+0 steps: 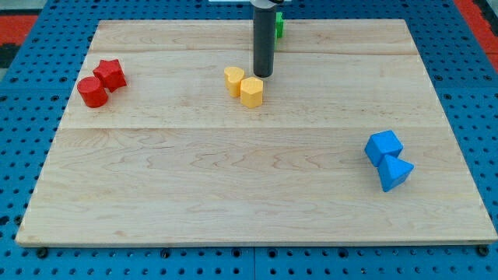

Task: Place the arm bottom right to the hexagon

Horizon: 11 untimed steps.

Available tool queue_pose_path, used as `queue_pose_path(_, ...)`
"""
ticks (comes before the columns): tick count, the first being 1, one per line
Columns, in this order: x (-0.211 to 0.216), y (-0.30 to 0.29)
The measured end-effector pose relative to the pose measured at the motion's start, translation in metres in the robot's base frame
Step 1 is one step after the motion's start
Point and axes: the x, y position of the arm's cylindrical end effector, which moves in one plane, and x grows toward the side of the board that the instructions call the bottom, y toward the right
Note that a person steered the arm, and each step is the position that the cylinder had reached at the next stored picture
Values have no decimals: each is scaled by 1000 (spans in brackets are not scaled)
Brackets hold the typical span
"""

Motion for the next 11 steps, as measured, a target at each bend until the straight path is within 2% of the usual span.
queue_pose_path(7,0,6)
queue_pose_path(8,8,10)
queue_pose_path(9,42,21)
queue_pose_path(11,75,23)
